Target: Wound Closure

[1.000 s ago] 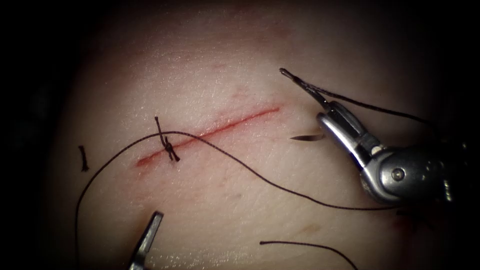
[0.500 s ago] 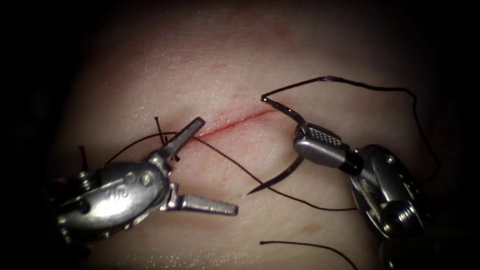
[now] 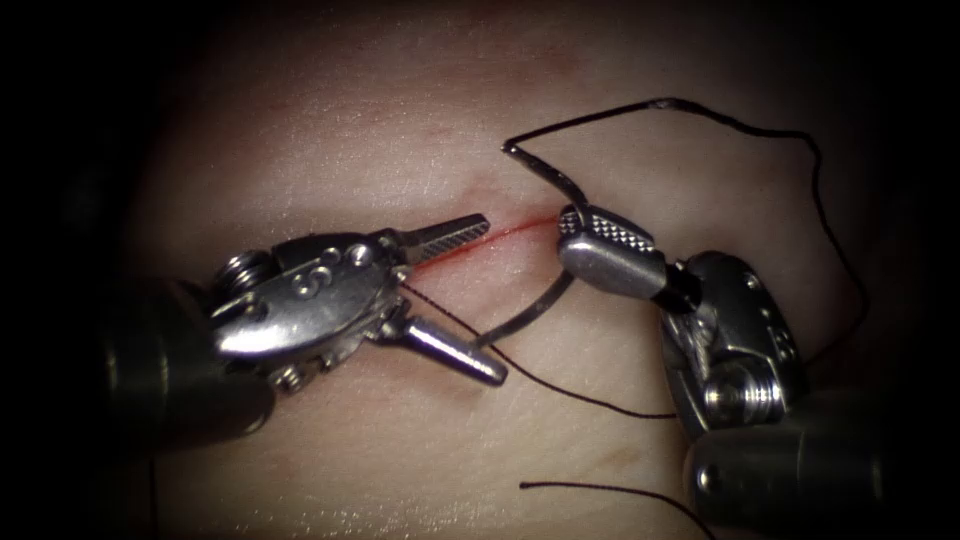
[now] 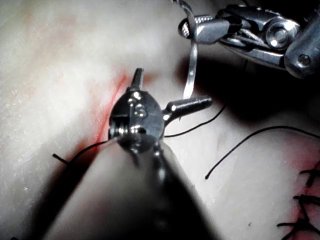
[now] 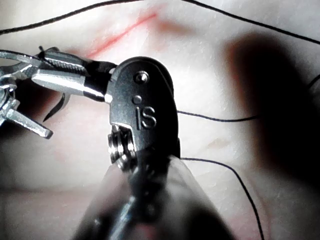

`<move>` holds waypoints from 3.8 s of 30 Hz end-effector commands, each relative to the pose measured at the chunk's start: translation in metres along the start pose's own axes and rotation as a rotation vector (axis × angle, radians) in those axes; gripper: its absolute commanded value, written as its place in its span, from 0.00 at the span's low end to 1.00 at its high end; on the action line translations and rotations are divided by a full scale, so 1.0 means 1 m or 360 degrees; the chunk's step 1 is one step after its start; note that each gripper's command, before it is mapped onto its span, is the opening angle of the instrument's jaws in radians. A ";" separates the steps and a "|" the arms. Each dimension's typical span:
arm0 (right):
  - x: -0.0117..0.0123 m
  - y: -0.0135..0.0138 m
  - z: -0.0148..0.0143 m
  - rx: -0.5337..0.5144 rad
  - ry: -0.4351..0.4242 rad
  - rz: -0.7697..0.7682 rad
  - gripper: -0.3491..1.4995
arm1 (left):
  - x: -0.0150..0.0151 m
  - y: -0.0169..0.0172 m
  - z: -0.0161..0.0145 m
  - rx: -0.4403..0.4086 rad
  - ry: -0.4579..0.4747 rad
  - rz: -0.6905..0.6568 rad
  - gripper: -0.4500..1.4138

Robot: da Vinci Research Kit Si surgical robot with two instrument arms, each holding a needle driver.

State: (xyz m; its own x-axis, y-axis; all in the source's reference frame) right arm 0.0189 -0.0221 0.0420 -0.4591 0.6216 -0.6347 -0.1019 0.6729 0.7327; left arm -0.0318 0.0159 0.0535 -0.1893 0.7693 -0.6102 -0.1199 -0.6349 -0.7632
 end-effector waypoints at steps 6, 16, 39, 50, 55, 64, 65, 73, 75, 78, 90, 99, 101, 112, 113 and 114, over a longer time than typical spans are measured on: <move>-0.0018 -0.0007 -0.0003 0.0014 -0.0010 0.0009 0.00 | -0.0003 -0.0007 0.0006 -0.0112 -0.0061 -0.0120 0.71; -0.0020 -0.0008 -0.0003 0.0005 -0.0006 0.0011 0.00 | -0.0007 -0.0020 0.0015 -0.0134 -0.0270 -0.0289 0.58; -0.0033 -0.0014 0.0002 -0.0002 0.0001 0.0020 0.00 | -0.0007 -0.0020 0.0028 -0.0413 -0.0418 -0.0421 0.40; -0.0035 -0.0015 0.0004 -0.0008 0.0005 0.0022 0.00 | -0.0006 -0.0018 0.0029 -0.0467 -0.0453 -0.0470 0.00; -0.0034 -0.0016 0.0005 -0.0030 0.0015 0.0024 0.00 | -0.0005 -0.0017 0.0027 -0.0490 -0.0436 -0.0546 0.00; -0.0024 -0.0013 0.0004 0.0081 -0.0096 -0.0006 0.57 | -0.0006 -0.0005 0.0015 -0.0274 -0.0308 -0.0556 0.00; -0.0024 -0.0013 0.0004 0.0081 -0.0096 -0.0006 0.57 | -0.0006 -0.0005 0.0015 -0.0274 -0.0308 -0.0556 0.00; -0.0017 -0.0015 0.0004 -0.0052 -0.0277 -0.0110 0.65 | -0.0010 -0.0001 0.0008 -0.0054 -0.0213 -0.0558 0.00; -0.0017 -0.0017 0.0004 -0.0092 -0.0344 -0.0174 0.65 | -0.0010 -0.0001 0.0007 0.0019 -0.0181 -0.0548 0.00; -0.0013 -0.0025 0.0005 -0.0203 -0.0467 -0.0409 0.59 | -0.0012 0.0000 0.0008 0.0178 -0.0135 -0.0524 0.00; -0.0012 -0.0056 0.0019 -0.0427 -0.0899 -0.1003 0.46 | -0.0021 0.0003 0.0008 0.0579 -0.0021 -0.0467 0.00; -0.0021 -0.0071 0.0049 -0.0349 -0.0978 -0.1049 0.55 | -0.0027 0.0007 0.0010 0.0741 -0.0066 -0.0340 0.00; -0.0022 -0.0071 0.0052 -0.0336 -0.0969 -0.1054 0.55 | -0.0029 0.0008 0.0011 0.0760 -0.0072 -0.0324 0.00; -0.0021 -0.0071 0.0064 -0.0282 -0.0966 -0.1170 0.35 | -0.0034 0.0013 0.0011 0.0842 -0.0096 -0.0253 0.00; -0.0021 -0.0071 0.0065 -0.0276 -0.0957 -0.1179 0.34 | -0.0034 0.0014 0.0011 0.0841 -0.0096 -0.0254 0.00; -0.0021 -0.0071 0.0065 -0.0276 -0.0957 -0.1179 0.34 | -0.0034 0.0014 0.0011 0.0841 -0.0096 -0.0254 0.00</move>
State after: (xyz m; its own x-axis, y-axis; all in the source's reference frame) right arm 0.0258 -0.0249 0.0362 0.3006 0.1940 -0.9338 -0.3347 0.9383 0.0871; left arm -0.0318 0.0128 0.0543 -0.1826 0.8617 -0.4735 -0.6237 -0.4738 -0.6217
